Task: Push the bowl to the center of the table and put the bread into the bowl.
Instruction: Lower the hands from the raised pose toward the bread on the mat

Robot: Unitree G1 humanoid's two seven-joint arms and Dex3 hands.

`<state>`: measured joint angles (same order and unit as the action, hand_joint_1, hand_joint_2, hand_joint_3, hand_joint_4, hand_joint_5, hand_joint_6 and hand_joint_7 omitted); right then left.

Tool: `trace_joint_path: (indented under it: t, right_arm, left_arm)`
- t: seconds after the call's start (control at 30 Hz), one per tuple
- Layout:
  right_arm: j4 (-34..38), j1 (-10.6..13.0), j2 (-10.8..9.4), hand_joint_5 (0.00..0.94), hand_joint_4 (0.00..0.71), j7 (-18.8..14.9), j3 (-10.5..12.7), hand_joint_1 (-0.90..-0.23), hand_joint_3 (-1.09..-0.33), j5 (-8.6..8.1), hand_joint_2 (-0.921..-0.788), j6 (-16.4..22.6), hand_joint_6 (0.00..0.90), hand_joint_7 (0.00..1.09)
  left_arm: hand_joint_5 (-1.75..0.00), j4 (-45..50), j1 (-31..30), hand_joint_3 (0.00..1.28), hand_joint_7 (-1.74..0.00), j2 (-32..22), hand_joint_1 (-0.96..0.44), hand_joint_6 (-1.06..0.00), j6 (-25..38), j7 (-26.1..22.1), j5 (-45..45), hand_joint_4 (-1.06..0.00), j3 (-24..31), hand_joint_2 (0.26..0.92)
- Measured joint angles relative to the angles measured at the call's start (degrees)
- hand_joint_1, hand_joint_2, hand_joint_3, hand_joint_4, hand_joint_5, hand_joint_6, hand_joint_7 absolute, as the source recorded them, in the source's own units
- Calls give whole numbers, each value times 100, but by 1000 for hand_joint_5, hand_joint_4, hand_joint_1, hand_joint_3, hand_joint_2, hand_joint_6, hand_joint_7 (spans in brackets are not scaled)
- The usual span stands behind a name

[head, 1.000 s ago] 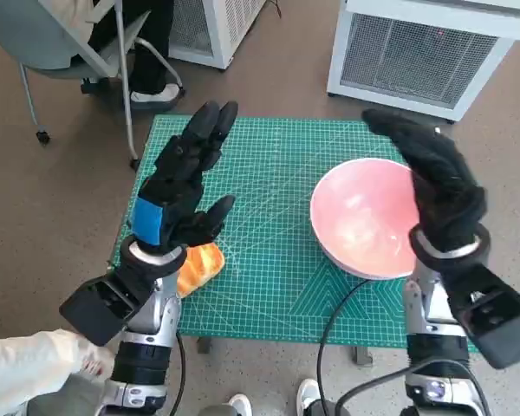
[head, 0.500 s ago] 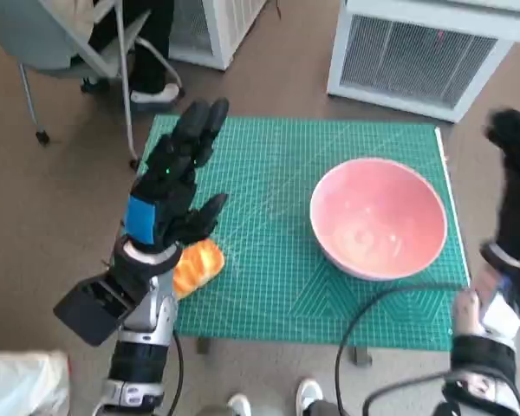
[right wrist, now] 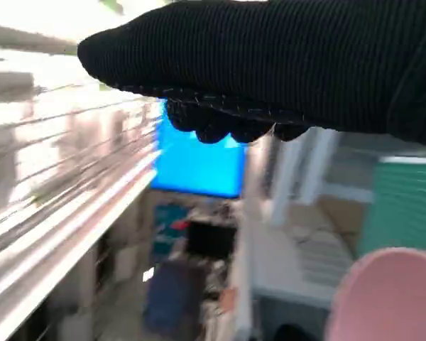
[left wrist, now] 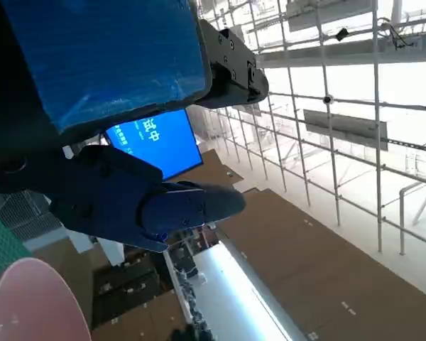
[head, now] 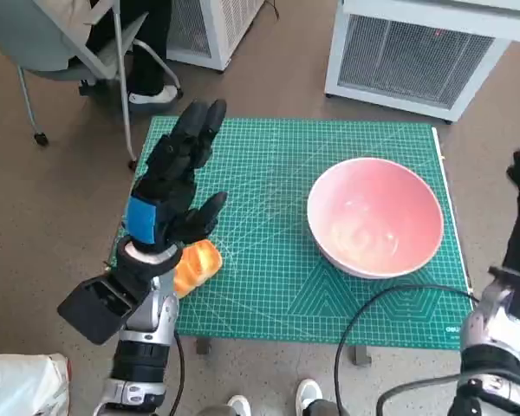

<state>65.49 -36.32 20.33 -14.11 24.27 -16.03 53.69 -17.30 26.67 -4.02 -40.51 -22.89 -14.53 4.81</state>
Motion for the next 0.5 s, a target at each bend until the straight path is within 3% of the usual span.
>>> trace_joint_path:
  t: [0.13,0.3,0.5]
  right_arm:
    - [312,-66,-34,3,153,154,-30,-498,-878,79,-921,-276,68,266]
    - [536,-154,-78,6,159,361,-172,-504,-882,298,-921,-677,75,248]
    - [708,-328,-271,9,172,476,-225,-480,-871,330,-921,-1251,93,240]
  left_arm:
    - [0,0,0,389,-50,-5,-503,-354,0,11,0,-294,7,921]
    - [0,0,0,388,-50,-20,-502,-354,0,11,0,-293,21,921]
    - [0,8,-3,385,-50,-51,-505,-354,2,13,0,-292,54,921]
